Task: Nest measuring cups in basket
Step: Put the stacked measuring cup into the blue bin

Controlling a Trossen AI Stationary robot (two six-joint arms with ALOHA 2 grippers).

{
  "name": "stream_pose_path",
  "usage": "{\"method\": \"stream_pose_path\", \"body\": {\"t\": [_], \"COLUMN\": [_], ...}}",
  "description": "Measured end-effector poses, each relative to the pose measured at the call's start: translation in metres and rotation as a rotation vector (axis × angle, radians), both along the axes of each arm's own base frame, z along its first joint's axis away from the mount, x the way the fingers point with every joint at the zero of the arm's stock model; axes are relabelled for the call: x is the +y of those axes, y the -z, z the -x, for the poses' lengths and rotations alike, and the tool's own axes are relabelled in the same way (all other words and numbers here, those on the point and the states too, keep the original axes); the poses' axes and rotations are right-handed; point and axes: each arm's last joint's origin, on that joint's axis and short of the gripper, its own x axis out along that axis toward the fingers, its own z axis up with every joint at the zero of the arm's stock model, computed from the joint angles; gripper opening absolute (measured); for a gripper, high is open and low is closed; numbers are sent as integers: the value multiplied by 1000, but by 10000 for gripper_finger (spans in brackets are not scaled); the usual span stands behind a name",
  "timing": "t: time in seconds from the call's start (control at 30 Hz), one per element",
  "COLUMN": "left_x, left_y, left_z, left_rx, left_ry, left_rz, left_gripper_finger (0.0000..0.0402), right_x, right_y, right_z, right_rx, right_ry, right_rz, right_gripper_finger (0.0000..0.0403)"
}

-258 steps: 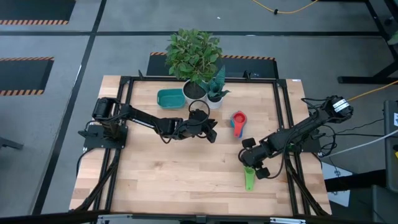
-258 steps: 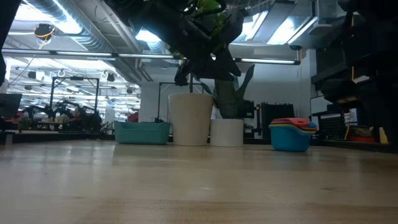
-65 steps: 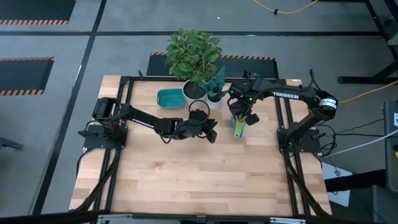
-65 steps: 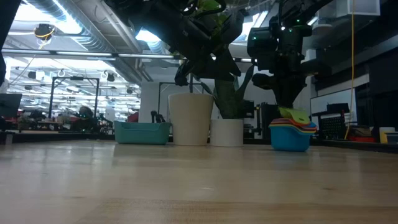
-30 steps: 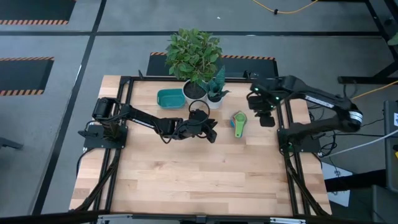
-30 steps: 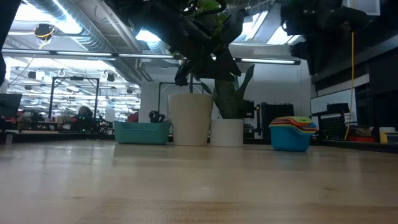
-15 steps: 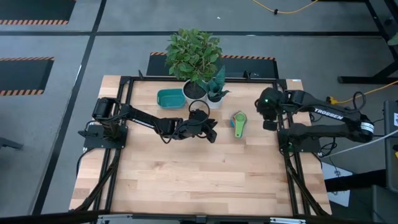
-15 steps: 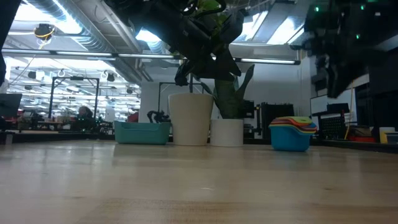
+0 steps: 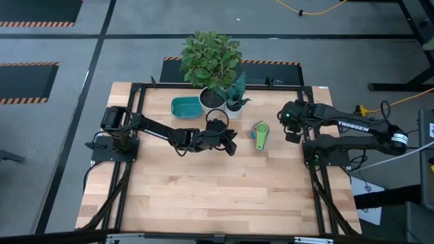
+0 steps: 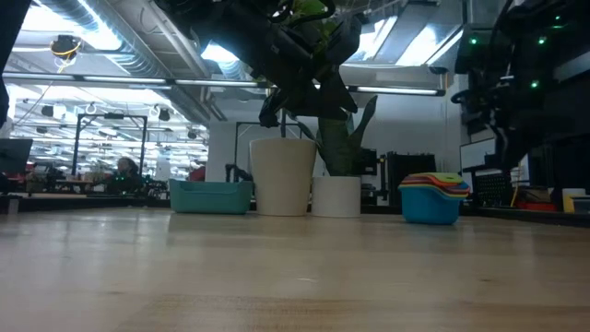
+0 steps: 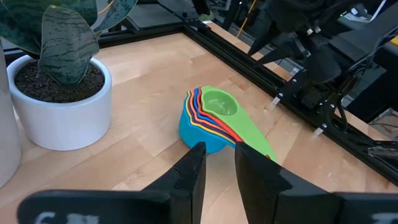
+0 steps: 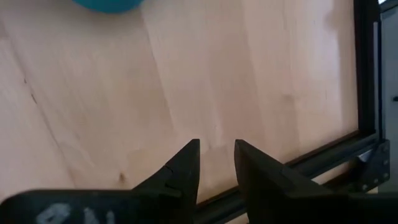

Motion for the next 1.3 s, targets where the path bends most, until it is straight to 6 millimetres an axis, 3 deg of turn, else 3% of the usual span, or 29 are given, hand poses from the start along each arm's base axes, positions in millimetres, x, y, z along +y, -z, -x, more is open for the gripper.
{"method": "stream_pose_path", "body": {"t": [0.3, 0.6, 0.9, 1.3], "left_x": [0, 0, 0, 1], "left_y": [0, 0, -1, -28], "left_z": [0, 0, 0, 10], "left_rx": [0, 21, 35, 12], "left_ry": [0, 14, 25, 47], "left_rz": [0, -37, -64, -128], "left_gripper_finger": [79, 79, 79, 79], "right_x": [-4, -18, -26, -36], "right_y": [2, 20, 36, 51], "right_z": [-9, -14, -26, -54], "right_rx": [-18, 100, 112, -85], "right_ry": [-36, -17, -20, -76], "right_rz": [20, -59, -138, -227], "right_gripper_finger": [104, 104, 104, 104]}}
